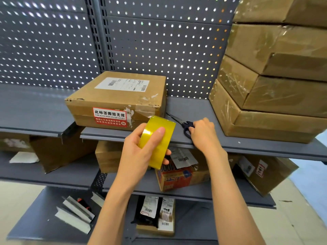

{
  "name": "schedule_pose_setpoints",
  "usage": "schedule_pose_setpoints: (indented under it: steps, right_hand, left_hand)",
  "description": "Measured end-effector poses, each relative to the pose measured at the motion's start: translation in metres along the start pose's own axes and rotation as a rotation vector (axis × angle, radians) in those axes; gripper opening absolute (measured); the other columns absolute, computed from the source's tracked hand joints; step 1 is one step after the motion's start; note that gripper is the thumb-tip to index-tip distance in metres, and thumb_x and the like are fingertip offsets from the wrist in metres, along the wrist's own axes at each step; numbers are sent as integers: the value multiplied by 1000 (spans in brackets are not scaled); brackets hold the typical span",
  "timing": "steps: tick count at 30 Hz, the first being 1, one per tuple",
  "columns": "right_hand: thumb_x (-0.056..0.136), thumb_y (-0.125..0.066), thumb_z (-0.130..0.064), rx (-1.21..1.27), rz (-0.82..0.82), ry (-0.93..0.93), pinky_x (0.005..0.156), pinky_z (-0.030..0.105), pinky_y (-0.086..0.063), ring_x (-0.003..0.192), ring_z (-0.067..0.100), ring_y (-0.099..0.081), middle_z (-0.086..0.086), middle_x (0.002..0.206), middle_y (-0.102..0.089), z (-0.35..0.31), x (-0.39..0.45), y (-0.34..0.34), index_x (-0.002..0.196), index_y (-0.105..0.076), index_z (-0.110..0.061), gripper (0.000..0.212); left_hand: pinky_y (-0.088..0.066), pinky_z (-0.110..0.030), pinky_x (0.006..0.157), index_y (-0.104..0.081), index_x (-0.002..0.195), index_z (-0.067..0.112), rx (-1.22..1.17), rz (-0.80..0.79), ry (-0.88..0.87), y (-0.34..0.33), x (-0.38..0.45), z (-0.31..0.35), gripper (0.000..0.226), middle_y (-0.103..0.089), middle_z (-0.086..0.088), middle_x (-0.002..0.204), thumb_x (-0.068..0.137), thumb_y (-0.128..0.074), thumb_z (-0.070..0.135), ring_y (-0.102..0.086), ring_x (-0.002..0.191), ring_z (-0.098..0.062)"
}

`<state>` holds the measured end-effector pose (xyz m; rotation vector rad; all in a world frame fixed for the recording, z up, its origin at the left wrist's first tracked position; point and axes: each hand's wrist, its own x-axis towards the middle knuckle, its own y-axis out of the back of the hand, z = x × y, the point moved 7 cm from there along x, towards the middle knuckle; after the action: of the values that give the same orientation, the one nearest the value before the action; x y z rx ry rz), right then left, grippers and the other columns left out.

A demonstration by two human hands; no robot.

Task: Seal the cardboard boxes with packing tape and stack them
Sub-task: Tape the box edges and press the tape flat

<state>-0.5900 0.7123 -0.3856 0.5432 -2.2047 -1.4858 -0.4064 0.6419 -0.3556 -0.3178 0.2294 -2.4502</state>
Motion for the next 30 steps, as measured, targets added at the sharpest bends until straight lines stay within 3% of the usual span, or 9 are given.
schedule_pose_setpoints:
  steps: [4, 6, 8, 10, 12, 14, 19, 26, 30]
  right_hand:
    - [104, -31, -20, 112, 120, 105, 90, 33, -27, 115, 32, -41, 16, 117, -55, -8, -5, 19, 113, -60, -4, 34]
    - [104, -35, -27, 321, 223, 177, 82, 30, -29, 110, 30, -46, 14, 107, -56, -17, -14, 37, 96, -65, -9, 35]
    - [102, -37, -38, 544, 119, 229, 79, 29, -37, 102, 30, -54, 20, 102, -63, -33, -22, 44, 89, -68, -10, 44]
    - [96, -38, -55, 739, -109, 263, 95, 33, -44, 102, 24, -62, 17, 107, -68, -51, -29, 40, 98, -73, -18, 51]
    - [87, -40, -69, 783, -258, 303, 101, 47, -43, 101, 22, -65, 12, 103, -71, -65, -36, 36, 99, -73, -11, 67]
    - [82, -43, -74, 760, -282, 372, 98, 55, -42, 97, 31, -63, 20, 97, -67, -72, -40, 33, 97, -70, -7, 73]
    - [93, -54, -43, 829, -230, 415, 95, 37, -49, 100, 4, -63, -11, 99, -72, -74, -43, 36, 107, -72, -29, 27]
    - [86, -68, -22, 1048, -180, 369, 78, 17, -52, 90, 1, -65, -8, 91, -74, -77, -43, 38, 94, -75, -21, 10]
    - [84, -70, -19, 1132, -226, 258, 71, 15, -49, 77, -1, -62, -10, 78, -71, -75, -40, 31, 81, -75, -21, 6]
  left_hand:
    - [-51, -26, 41, -58, 90, 10, 11, -10, -8, -1, 2, 0, 23, -58, -6, 58, 76, -59, 28, -60, 45, -15]
    - [-51, -26, 42, -58, 91, 10, 18, -22, -13, -2, 2, 0, 23, -59, -4, 58, 76, -59, 28, -60, 46, -15]
    - [-52, -27, 42, -58, 91, 10, 27, -33, -17, -2, 3, 0, 22, -59, -3, 58, 77, -59, 27, -61, 47, -15]
    - [-52, -27, 42, -58, 92, 10, 33, -41, -23, -3, 3, 0, 22, -60, -2, 58, 77, -59, 26, -61, 47, -15]
    - [-53, -28, 43, -59, 93, 12, 45, -47, -32, -2, 4, 0, 21, -61, -1, 60, 77, -59, 26, -62, 48, -15]
    - [-54, -29, 44, -58, 92, 13, 54, -46, -43, 1, 4, 1, 20, -62, -1, 62, 77, -59, 26, -63, 50, -15]
    - [-55, -32, 46, -58, 94, 10, 114, -47, -75, 8, 4, 3, 25, -63, -2, 64, 77, -60, 27, -64, 52, -16]
    - [-56, -33, 46, -59, 94, 12, 169, -56, -86, 14, 3, 2, 22, -65, -1, 66, 76, -62, 26, -66, 54, -18]
    - [-55, -31, 46, -59, 91, 10, 214, -92, -98, 15, 1, 2, 22, -66, -2, 67, 76, -62, 25, -67, 54, -19]
